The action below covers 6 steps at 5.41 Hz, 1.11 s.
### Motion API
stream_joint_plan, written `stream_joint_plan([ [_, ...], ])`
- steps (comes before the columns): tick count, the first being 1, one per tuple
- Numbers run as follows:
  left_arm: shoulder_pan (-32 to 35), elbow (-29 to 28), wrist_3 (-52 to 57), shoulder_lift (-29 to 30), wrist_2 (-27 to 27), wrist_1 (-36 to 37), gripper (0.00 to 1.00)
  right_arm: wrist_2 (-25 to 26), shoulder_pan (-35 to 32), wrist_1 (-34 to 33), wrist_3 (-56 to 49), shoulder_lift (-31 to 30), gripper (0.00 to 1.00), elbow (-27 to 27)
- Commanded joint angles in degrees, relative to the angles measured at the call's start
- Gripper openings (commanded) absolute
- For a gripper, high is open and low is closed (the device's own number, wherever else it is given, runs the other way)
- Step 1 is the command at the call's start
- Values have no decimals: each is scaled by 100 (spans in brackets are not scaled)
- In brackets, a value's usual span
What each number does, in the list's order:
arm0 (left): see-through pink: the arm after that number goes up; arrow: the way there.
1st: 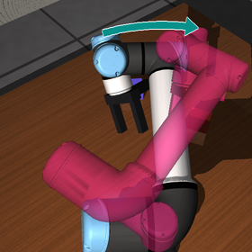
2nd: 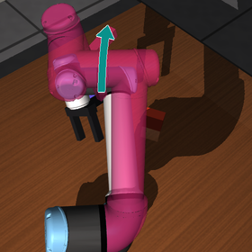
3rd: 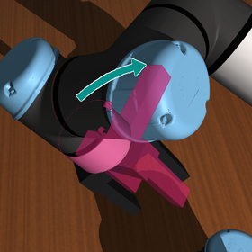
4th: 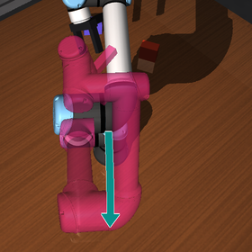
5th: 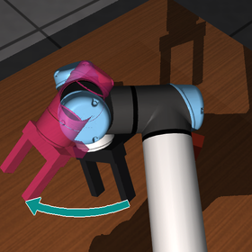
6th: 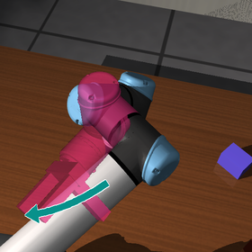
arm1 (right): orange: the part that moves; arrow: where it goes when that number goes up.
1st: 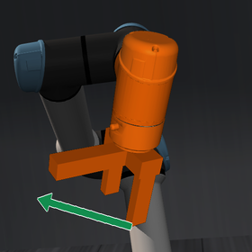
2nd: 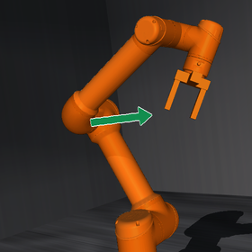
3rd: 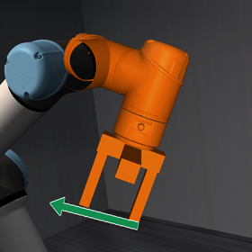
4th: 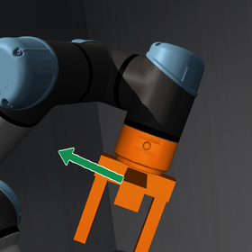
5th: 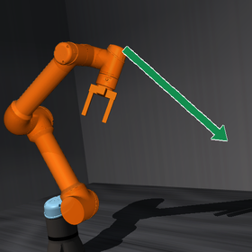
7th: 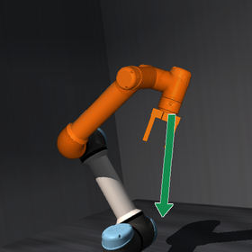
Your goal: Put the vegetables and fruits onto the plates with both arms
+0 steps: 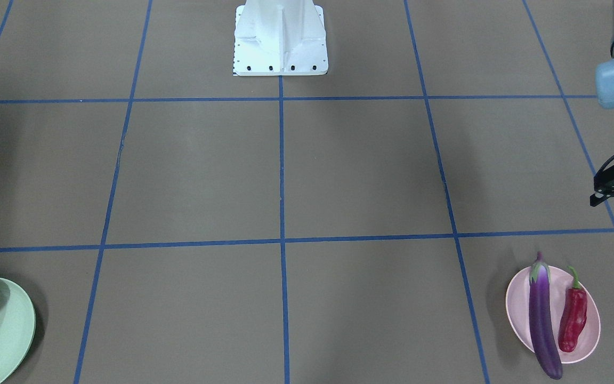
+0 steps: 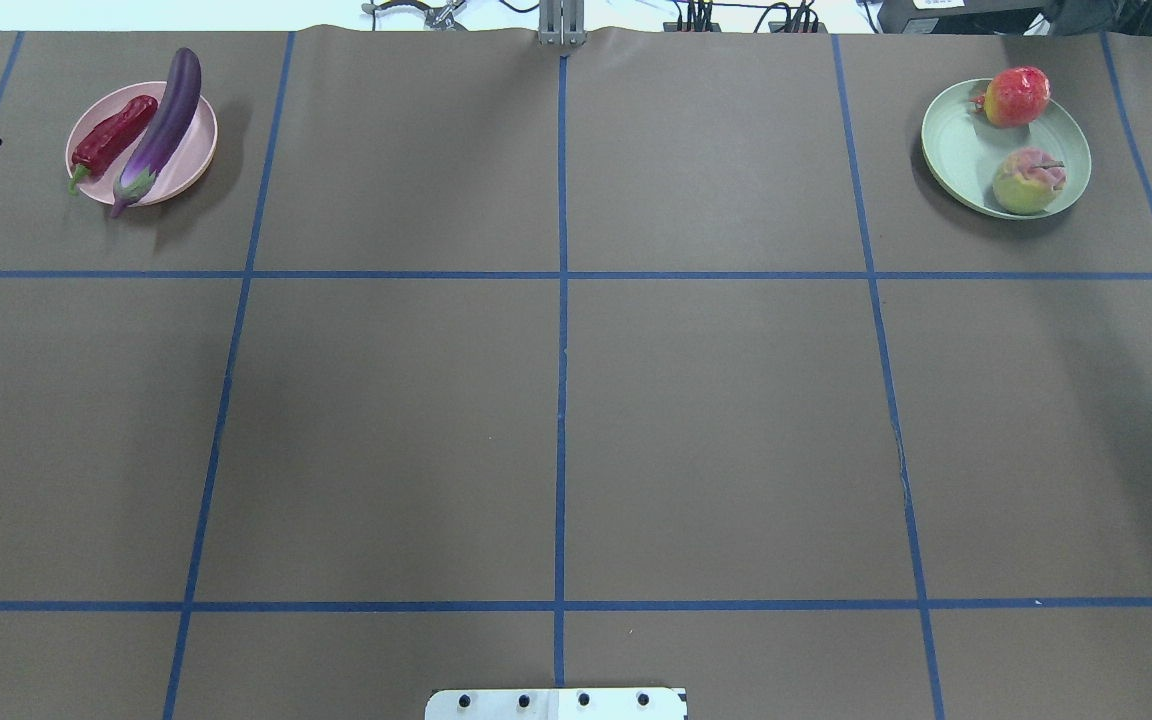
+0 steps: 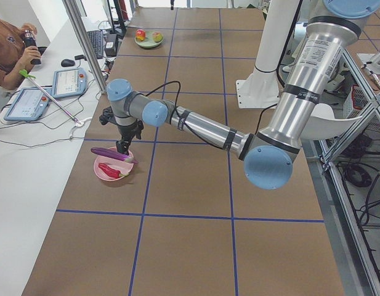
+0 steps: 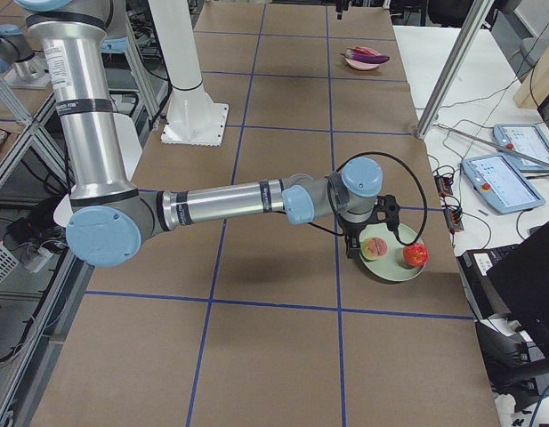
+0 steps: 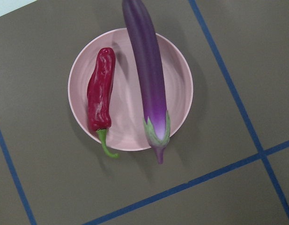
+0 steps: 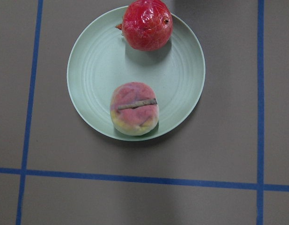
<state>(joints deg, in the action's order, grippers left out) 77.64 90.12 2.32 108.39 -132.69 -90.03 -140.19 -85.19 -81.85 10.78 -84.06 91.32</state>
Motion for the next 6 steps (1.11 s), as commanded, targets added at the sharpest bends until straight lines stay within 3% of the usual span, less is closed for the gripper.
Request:
stream_joint_plan([
  [1, 469, 5, 637, -561, -55, -267, 100, -9, -330, 72, -542, -512, 100, 43],
  [4, 446, -142, 585, -1362, 15, -742, 100, 1, -629, 117, -464, -856, 100, 87],
  [6, 594, -49, 620, -1512, -64, -630, 100, -96, -735, -145, -463, -831, 100, 140],
])
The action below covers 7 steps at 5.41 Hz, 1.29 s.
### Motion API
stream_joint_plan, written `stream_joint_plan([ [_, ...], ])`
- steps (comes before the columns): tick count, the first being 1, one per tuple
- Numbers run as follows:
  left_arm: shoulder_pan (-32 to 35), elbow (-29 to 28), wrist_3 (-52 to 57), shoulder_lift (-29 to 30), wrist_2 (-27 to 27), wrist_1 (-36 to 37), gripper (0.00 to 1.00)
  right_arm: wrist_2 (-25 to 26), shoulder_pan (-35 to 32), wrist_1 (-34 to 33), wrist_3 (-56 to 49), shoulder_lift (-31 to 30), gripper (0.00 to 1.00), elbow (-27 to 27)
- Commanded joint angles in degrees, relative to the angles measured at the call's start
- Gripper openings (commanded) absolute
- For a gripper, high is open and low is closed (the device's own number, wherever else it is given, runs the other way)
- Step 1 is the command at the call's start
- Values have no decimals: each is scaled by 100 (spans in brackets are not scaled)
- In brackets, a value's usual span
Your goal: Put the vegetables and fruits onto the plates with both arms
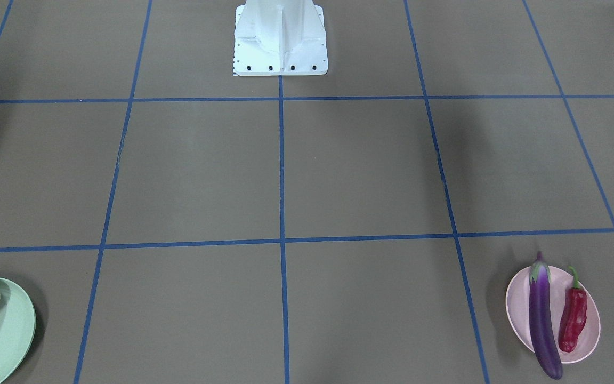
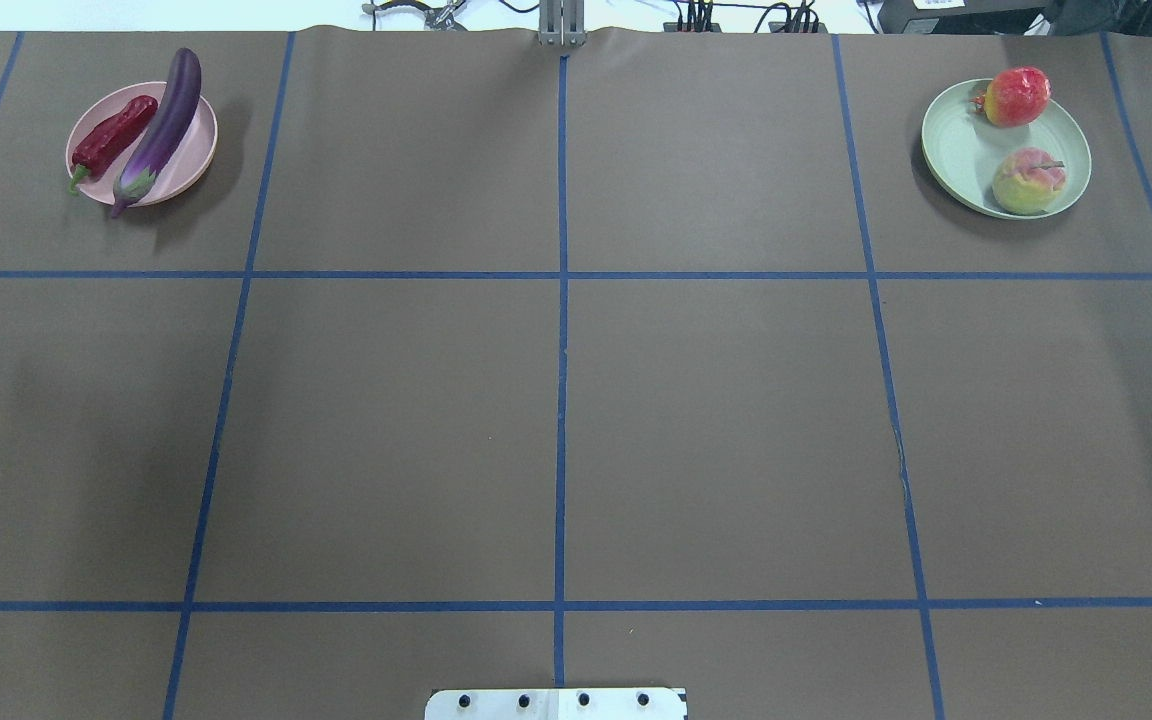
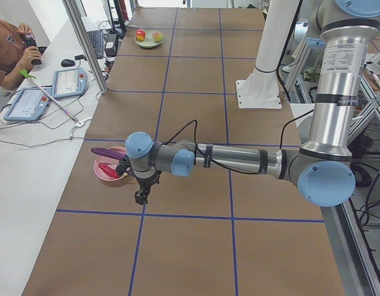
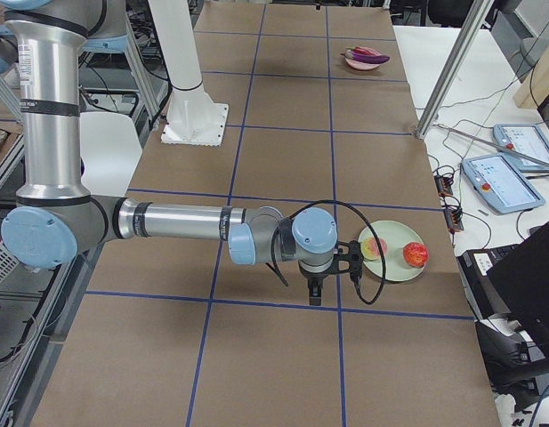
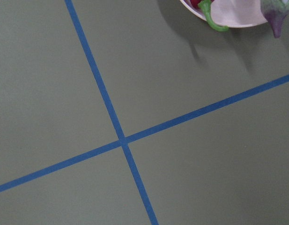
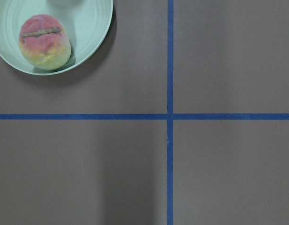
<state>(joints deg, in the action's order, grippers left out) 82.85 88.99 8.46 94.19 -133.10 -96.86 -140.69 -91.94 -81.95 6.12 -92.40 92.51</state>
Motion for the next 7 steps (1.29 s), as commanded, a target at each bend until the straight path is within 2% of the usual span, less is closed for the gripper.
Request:
stream_joint_plan([
  [1, 325, 127, 7, -33, -327, 367, 100, -185, -122, -807, -67, -6, 100, 326],
  [3, 625, 653, 7, -14, -305, 1044, 100, -204, -193, -1741, -468, -94, 100, 837],
  [4, 644, 655, 16, -23, -121, 1064, 100, -135, -193, -1885, -689, -138, 100, 813],
  [5, 644, 655, 146, -75, 342, 1056, 100, -47, -184, -1869, -691, -234, 100, 786],
  [7, 627, 602, 165, -364, 241, 995, 100, 173, -175, -1747, -682, -366, 100, 542],
])
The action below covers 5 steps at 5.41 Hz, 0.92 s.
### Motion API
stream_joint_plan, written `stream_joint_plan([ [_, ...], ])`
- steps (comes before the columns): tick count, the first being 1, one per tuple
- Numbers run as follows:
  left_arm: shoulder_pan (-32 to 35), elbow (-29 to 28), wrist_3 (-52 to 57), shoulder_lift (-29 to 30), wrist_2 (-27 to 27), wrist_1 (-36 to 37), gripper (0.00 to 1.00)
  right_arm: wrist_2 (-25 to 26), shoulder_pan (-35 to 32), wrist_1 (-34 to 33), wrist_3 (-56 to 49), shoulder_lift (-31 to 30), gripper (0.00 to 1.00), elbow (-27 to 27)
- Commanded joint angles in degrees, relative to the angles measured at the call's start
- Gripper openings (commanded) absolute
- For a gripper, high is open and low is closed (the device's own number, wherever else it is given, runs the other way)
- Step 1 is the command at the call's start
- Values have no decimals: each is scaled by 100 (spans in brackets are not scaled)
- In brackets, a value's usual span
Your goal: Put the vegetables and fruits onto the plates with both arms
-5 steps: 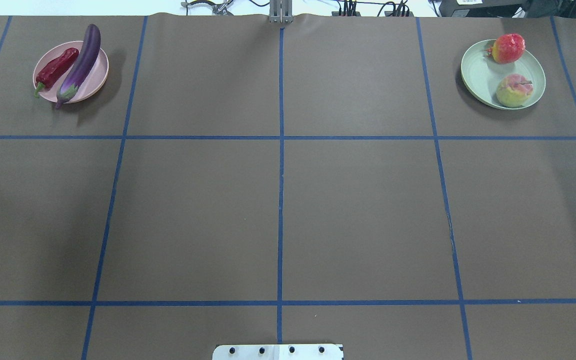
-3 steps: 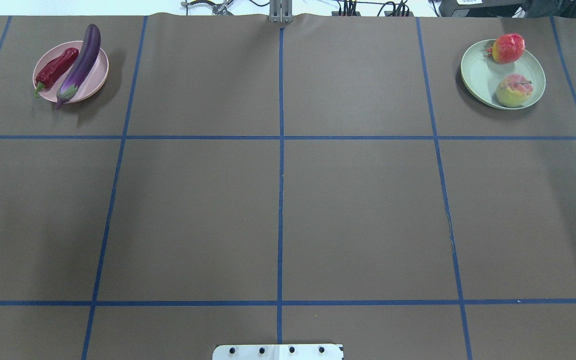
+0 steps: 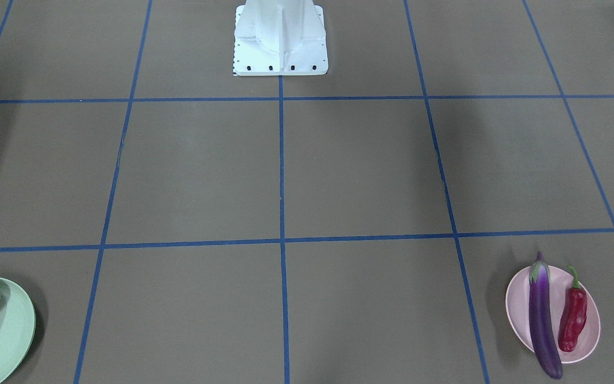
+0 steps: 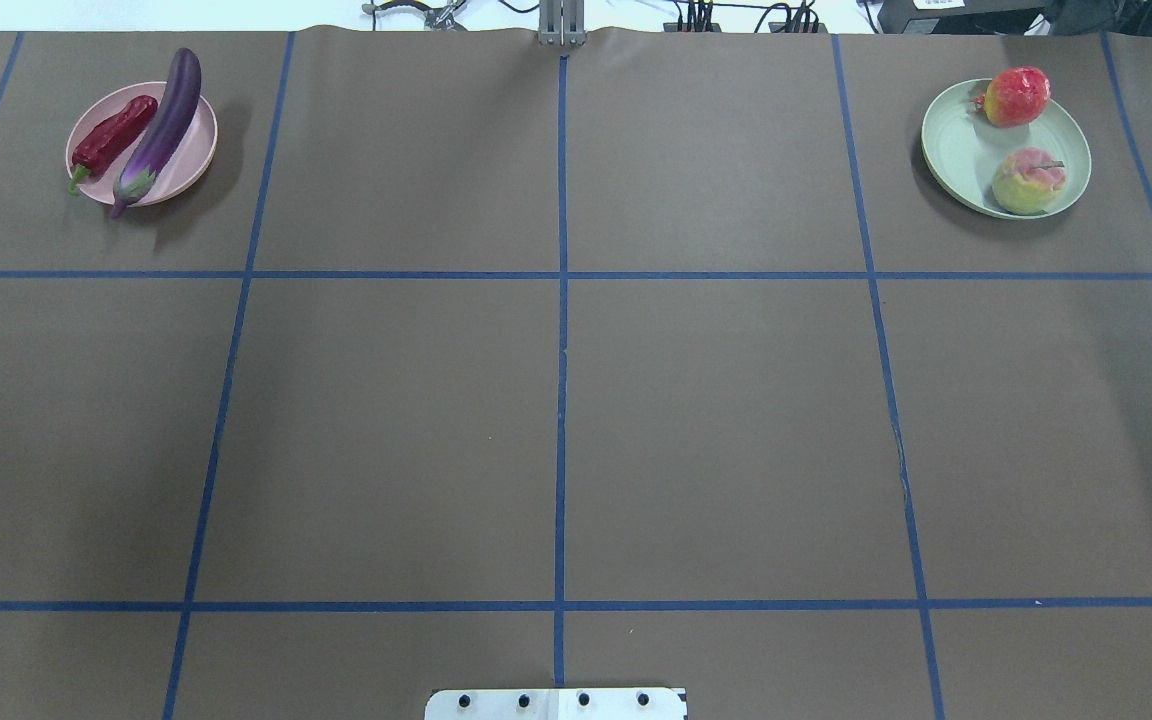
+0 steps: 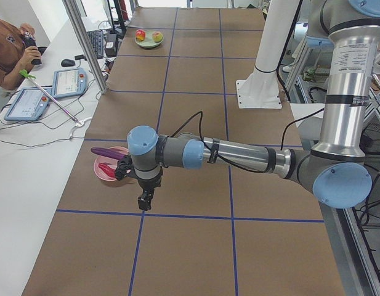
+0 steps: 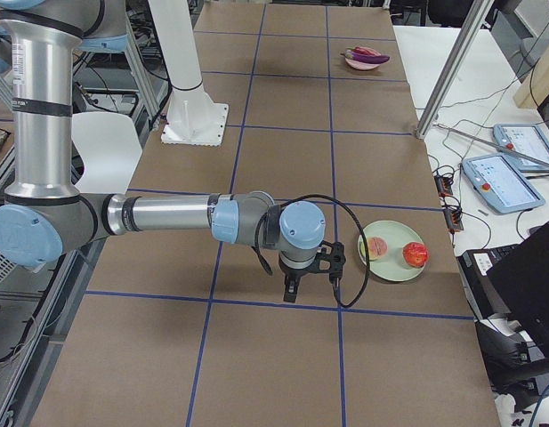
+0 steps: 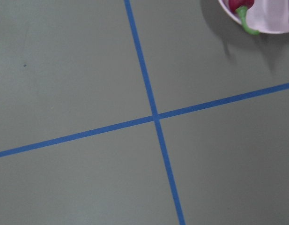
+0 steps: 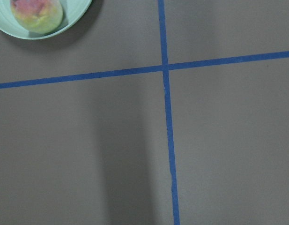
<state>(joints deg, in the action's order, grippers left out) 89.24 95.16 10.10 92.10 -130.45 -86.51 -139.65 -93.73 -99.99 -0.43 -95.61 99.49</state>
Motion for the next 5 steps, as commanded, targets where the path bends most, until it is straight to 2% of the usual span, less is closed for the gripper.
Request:
stream_joint_plan([
  [1, -11, 11, 0, -262, -33, -50, 100, 61, 4, 58, -27, -37, 100, -184],
  [5, -29, 11, -8, -316, -261, -59, 100, 61, 12, 67, -19, 33, 100, -184],
])
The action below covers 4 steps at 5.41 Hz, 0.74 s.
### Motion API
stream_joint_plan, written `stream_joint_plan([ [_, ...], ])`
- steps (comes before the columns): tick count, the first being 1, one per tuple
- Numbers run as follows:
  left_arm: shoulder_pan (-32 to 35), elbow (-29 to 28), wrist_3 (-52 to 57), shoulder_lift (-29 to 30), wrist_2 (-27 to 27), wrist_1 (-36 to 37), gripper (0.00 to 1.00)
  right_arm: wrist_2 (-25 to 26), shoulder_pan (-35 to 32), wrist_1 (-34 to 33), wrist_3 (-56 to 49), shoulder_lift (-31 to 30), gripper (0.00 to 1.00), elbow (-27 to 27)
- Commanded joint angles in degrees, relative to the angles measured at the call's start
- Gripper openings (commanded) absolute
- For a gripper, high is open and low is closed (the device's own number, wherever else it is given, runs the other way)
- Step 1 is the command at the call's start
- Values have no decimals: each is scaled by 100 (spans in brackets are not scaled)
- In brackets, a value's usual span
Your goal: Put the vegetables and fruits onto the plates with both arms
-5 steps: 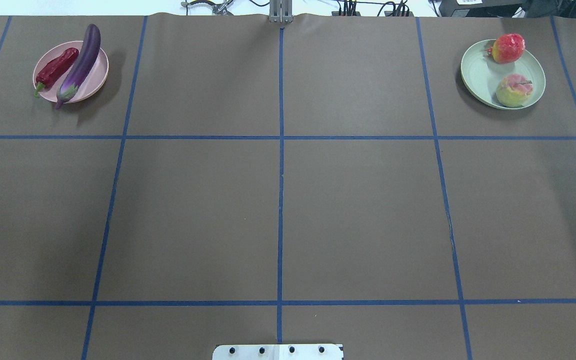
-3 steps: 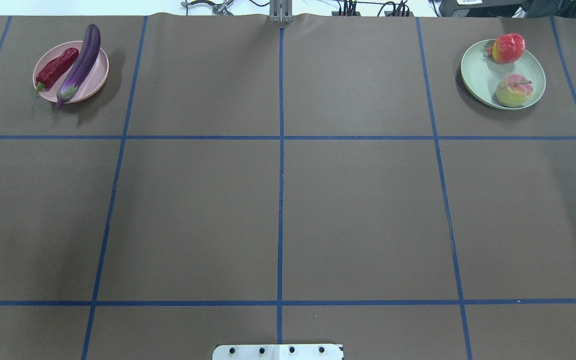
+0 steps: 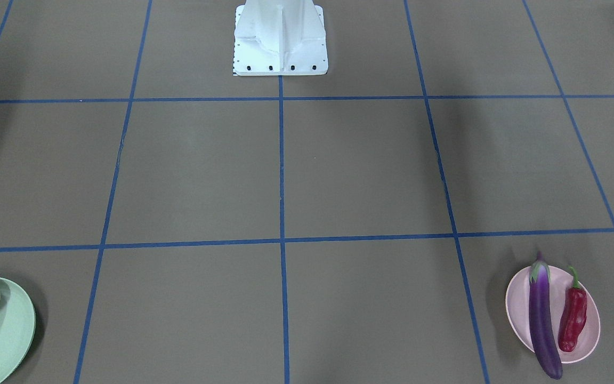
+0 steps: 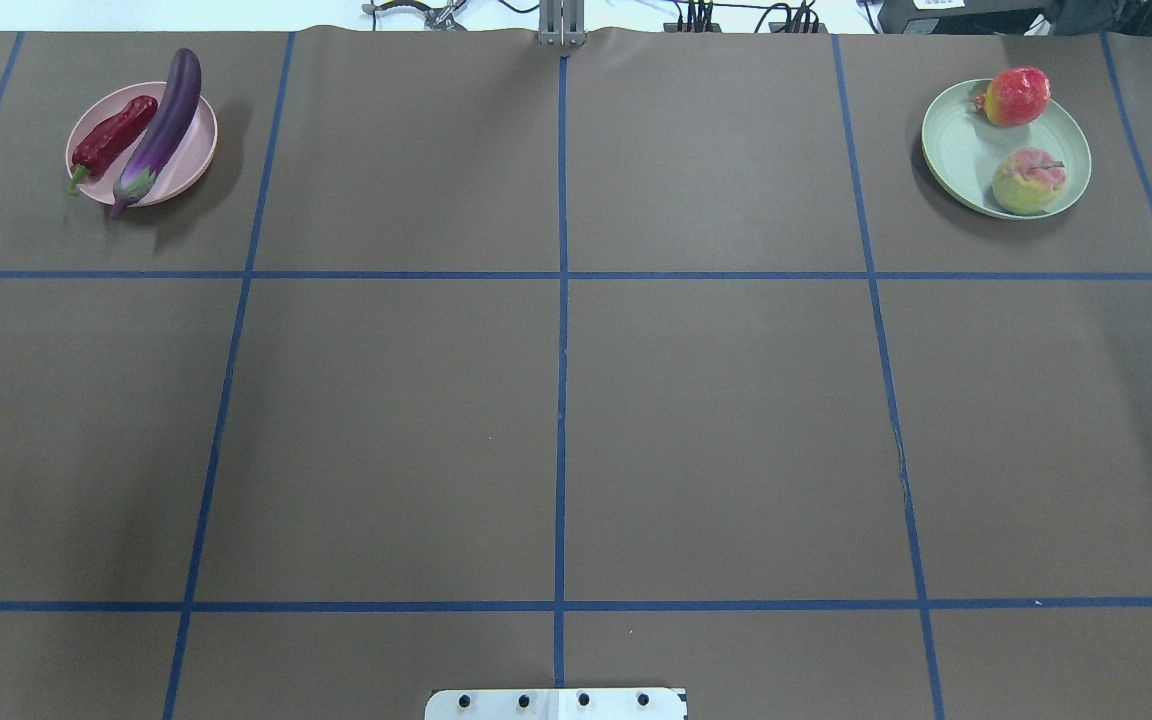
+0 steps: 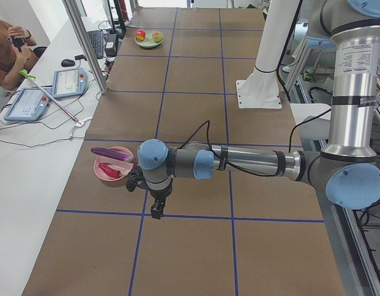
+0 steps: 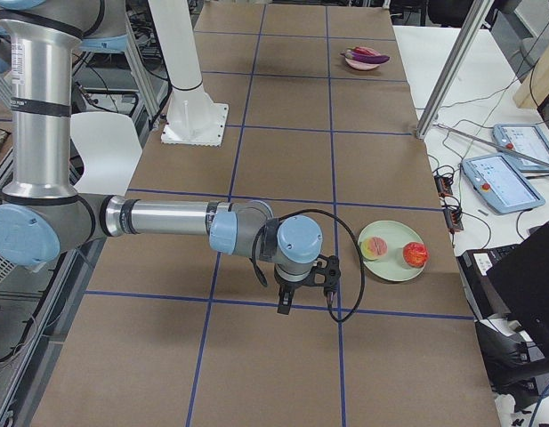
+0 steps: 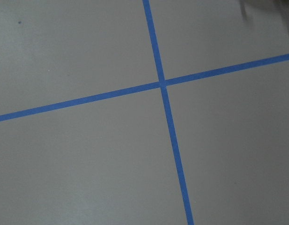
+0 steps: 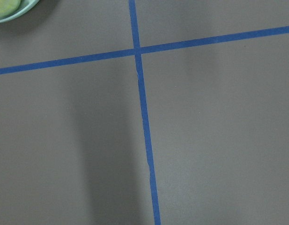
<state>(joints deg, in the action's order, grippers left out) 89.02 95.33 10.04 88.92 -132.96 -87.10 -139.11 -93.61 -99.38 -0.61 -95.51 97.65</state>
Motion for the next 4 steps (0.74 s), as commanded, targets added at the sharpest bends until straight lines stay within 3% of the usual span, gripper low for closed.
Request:
stream_joint_plan([
  [1, -7, -14, -10, 12, -11, 0, 100, 6, 27, 111, 0, 32, 100, 17],
  [2, -7, -6, -11, 12, -11, 0, 100, 15, 79, 477, 52, 32, 100, 0],
  [4, -7, 12, -2, 20, -11, 0, 100, 6, 132, 490, 61, 24, 100, 0],
])
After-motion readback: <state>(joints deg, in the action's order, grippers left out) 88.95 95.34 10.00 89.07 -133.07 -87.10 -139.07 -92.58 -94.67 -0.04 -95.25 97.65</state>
